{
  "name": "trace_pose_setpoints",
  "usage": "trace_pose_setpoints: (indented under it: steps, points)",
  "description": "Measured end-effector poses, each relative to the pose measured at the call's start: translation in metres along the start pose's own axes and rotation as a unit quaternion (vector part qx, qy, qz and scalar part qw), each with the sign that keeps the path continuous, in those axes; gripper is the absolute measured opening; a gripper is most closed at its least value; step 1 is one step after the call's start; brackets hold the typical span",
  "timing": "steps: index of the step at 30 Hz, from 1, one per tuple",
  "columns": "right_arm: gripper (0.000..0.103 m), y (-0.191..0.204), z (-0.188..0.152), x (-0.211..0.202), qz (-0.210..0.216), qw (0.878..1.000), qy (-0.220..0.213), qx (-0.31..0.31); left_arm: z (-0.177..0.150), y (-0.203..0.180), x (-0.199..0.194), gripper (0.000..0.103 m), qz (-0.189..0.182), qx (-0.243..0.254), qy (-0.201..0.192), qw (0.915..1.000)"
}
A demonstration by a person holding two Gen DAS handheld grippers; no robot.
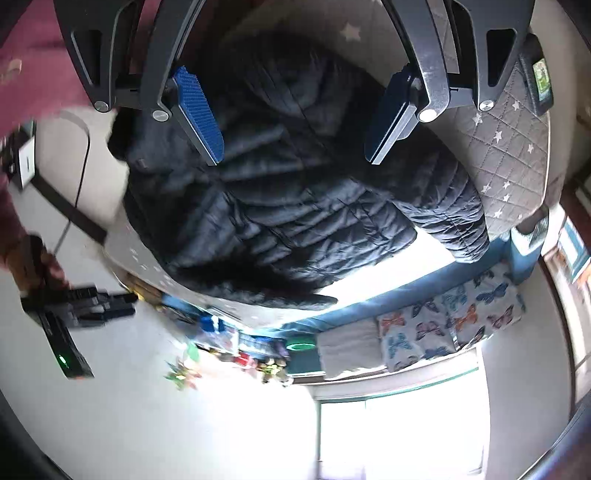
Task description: Fold large clothes
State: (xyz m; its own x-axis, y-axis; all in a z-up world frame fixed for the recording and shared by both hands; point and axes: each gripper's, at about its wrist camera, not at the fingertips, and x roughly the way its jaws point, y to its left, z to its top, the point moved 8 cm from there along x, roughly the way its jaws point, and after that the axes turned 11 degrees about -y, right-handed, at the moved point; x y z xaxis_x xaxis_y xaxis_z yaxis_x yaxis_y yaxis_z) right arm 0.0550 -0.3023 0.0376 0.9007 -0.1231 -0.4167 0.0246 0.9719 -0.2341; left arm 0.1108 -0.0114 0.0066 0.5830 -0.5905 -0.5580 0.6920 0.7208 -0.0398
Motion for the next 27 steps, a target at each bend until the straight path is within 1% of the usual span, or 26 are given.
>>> trace_pose_setpoints:
  steps: [2,3,4,6,7,8,10,12,13,15,16,17,18,19,21,22,23,24,25,27]
  points:
    - [0.062,0.008,0.009,0.026,0.037,0.999,0.006,-0.01,0.01,0.02,0.025,0.084,0.01,-0.02,0.011,0.9997]
    - [0.062,0.013,0.015,0.047,0.054,0.998,0.01,-0.014,0.015,0.024,0.035,0.084,0.012,-0.026,0.015,0.9995]
    - [0.062,0.021,0.014,0.059,0.066,0.998,0.016,-0.019,0.02,0.034,0.051,0.084,0.011,-0.038,0.023,0.9989]
    - [0.062,0.031,0.014,0.089,0.089,0.995,0.037,-0.029,0.025,0.034,0.072,0.084,0.008,-0.056,0.034,0.9978]
    - [0.062,0.037,0.015,0.112,0.093,0.994,0.046,-0.033,0.03,0.041,0.088,0.084,0.0,-0.073,0.044,0.9964]
    - [0.062,0.041,0.013,0.126,0.099,0.993,0.056,-0.039,0.03,0.044,0.104,0.084,-0.004,-0.083,0.05,0.9952]
    - [0.062,0.049,0.013,0.165,0.114,0.989,0.084,-0.046,0.034,0.048,0.128,0.084,-0.007,-0.101,0.062,0.9929]
    - [0.062,0.055,0.002,0.186,0.122,0.985,0.113,-0.045,0.031,0.051,0.155,0.084,-0.019,-0.116,0.075,0.9902]
    - [0.062,0.052,-0.006,0.2,0.124,0.983,0.131,-0.038,0.032,0.055,0.17,0.084,-0.02,-0.126,0.085,0.9882]
    - [0.062,0.047,-0.014,0.219,0.121,0.981,0.151,-0.024,0.03,0.064,0.198,0.084,-0.024,-0.146,0.106,0.9834]
    - [0.062,0.045,-0.025,0.215,0.115,0.981,0.158,-0.021,0.026,0.066,0.211,0.084,-0.023,-0.154,0.112,0.9814]
    - [0.06,0.041,-0.026,0.217,0.106,0.981,0.16,-0.019,0.023,0.069,0.222,0.084,-0.019,-0.166,0.121,0.9786]
    - [0.06,0.034,-0.027,0.22,0.083,0.983,0.161,-0.022,0.02,0.074,0.234,0.084,-0.022,-0.18,0.132,0.9745]
    - [0.06,0.027,-0.031,0.217,0.065,0.984,0.162,-0.026,0.019,0.079,0.242,0.084,-0.02,-0.188,0.136,0.9725]
    - [0.06,0.006,-0.035,0.211,-0.002,0.986,0.158,-0.046,0.015,0.09,0.252,0.084,-0.007,-0.199,0.143,0.9694]
    - [0.06,-0.002,-0.04,0.208,-0.028,0.986,0.157,-0.05,0.013,0.093,0.256,0.084,-0.004,-0.204,0.145,0.9681]
    - [0.06,-0.017,-0.045,0.203,-0.062,0.984,0.158,-0.053,0.01,0.098,0.259,0.084,-0.001,-0.214,0.146,0.9658]
    - [0.06,-0.032,-0.051,0.198,-0.084,0.982,0.162,-0.047,0.007,0.102,0.261,0.084,0.0,-0.22,0.149,0.9641]
    - [0.06,-0.044,-0.057,0.194,-0.094,0.981,0.169,-0.031,0.005,0.105,0.262,0.084,0.004,-0.222,0.152,0.9632]
    - [0.06,-0.062,-0.07,0.187,-0.097,0.978,0.185,0.006,-0.004,0.112,0.267,0.084,0.019,-0.22,0.161,0.962]
